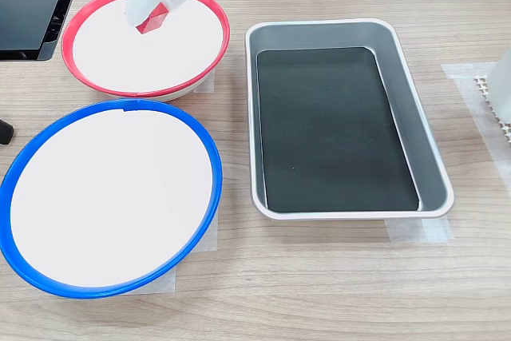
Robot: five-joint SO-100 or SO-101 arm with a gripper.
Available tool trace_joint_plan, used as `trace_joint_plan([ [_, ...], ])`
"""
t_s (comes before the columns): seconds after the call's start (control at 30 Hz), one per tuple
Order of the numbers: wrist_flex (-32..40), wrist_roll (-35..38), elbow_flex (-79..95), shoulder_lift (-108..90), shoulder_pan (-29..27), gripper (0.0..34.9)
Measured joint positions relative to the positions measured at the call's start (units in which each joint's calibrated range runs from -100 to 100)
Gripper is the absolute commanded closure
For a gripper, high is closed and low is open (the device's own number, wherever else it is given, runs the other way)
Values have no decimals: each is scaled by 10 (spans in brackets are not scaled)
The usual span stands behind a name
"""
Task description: Move a red block from tray to red dish
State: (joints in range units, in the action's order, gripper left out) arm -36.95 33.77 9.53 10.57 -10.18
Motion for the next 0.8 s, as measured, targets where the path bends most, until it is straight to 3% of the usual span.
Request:
trace_joint_plan([
  [0.03,29,3,18,3,0,292],
  [0.1,79,7,55,5,-1,176],
  [0.13,91,7,64,5,-7,141],
  [0.33,197,5,168,-26,-10,3],
  [0.37,215,0,193,-48,-10,0],
  [0.4,219,-1,197,-51,-10,4],
  [0.47,245,-23,229,-90,-13,58],
  [0.5,263,-53,244,-130,-4,211],
  [0.53,266,-69,247,-147,2,315],
  [0.57,270,-78,250,-158,4,346],
  [0.8,364,-260,378,-362,36,349],
])
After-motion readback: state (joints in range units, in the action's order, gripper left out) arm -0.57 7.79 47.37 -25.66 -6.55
